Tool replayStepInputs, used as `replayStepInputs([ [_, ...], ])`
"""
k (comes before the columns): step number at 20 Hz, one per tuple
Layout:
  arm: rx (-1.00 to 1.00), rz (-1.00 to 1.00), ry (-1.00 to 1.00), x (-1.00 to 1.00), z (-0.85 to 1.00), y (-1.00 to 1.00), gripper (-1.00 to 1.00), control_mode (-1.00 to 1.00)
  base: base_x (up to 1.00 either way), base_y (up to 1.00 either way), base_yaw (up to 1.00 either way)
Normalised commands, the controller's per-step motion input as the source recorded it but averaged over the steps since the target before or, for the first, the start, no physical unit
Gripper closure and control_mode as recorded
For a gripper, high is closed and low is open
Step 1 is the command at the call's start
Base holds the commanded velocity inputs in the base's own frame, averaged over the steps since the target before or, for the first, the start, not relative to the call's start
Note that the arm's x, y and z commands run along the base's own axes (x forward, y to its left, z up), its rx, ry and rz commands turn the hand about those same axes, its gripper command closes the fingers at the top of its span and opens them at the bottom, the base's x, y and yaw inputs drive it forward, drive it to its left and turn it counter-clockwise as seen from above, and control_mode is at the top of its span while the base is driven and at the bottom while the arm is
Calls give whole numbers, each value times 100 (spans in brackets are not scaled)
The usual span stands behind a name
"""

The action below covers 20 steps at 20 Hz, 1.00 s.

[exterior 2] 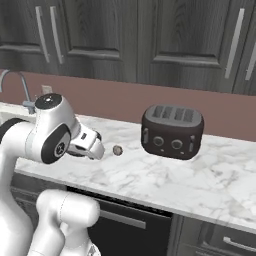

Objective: Pick the egg and butter from the fridge and place them by the bowl for mixing.

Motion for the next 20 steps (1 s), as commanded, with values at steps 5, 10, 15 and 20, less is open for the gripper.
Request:
replayStepInputs([
  [5, 0, 0, 0, 0, 0, 0, -100, 100, -44, -4, 70],
  [10, 0, 0, 0, 0, 0, 0, -100, 100, -9, -1, 100],
  [15, 0, 0, 0, 0, 0, 0, -100, 100, -5, 0, 100],
  [20, 0, 0, 0, 0, 0, 0, -100, 100, -5, 0, 100],
])
